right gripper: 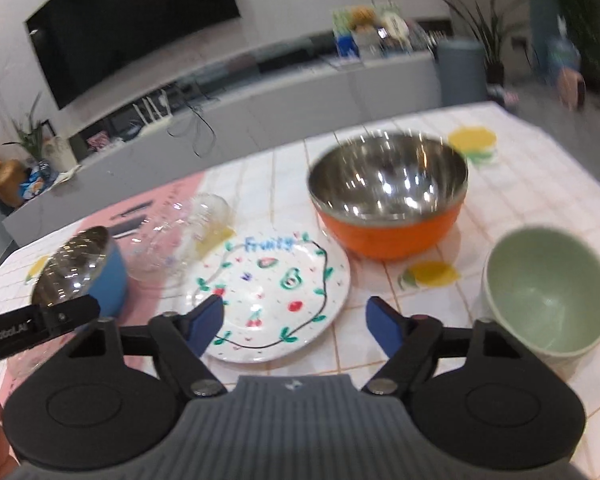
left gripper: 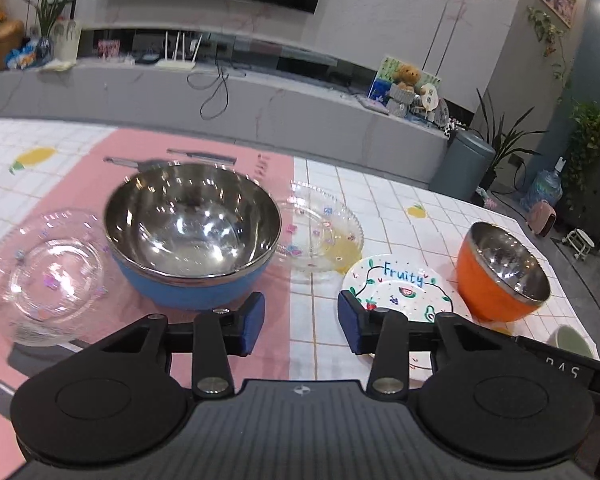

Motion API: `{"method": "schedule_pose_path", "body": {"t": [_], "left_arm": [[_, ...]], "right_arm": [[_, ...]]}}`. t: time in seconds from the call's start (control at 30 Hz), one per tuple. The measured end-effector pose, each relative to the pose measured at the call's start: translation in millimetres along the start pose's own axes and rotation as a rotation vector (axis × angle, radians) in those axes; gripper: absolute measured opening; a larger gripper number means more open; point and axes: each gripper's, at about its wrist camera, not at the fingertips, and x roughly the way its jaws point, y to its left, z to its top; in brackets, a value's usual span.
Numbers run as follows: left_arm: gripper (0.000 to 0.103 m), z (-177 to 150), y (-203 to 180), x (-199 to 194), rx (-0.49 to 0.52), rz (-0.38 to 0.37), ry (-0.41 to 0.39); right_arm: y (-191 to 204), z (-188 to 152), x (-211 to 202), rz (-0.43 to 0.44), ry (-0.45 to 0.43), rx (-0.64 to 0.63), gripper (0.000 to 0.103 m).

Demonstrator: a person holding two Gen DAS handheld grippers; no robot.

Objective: Organize plates and bowls

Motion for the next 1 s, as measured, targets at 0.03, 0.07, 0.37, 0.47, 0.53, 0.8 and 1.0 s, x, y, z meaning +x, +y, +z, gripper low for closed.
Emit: {"method": "schedule_pose_path", "body": {"t": [0.03,0.07,0.37,0.47,0.53,0.8,1.0], "left_arm": [[0.049,0.9,0.8,6.4,-0.015,-0.006,0.007],[0.049,0.7,2.1,10.5,-0.029,-0.013,0.012],[0.049,4.8,-1.3,40.2,-0.070,-0.039,0.039],[0.049,5.0,-5.9,49.9,-0.079,-0.055,0.050],[0.048,4.8,-8.3,57.5,-0.091,-0.067,0.062],[0.032,4.1,-13.8,81.0,-0.097,-0.088,0.102],[0.015,2.4,-15.2,85.7,-0.119,-0.108,0.099]], "right_arm": [[-1.9,0.2,5.7,0.003,0.011,0.008,0.075],[-2.9,1.3,11.7,0.007,0.018,0.013,0.071],[-14.0,14.6,44.4,0.007,0.054,0.062,0.058],[-17.1,18.5,50.8,-0.005,0.054,0.076,0.049],[-17.5,19.9,55.4,-0.007,0.058,0.065,0.042],[-33.4,21.6,64.4,0.004,0.053,0.103,0.021],[-41.4,19.6,63.8,0.038,0.041,0.131,0.016]]}}
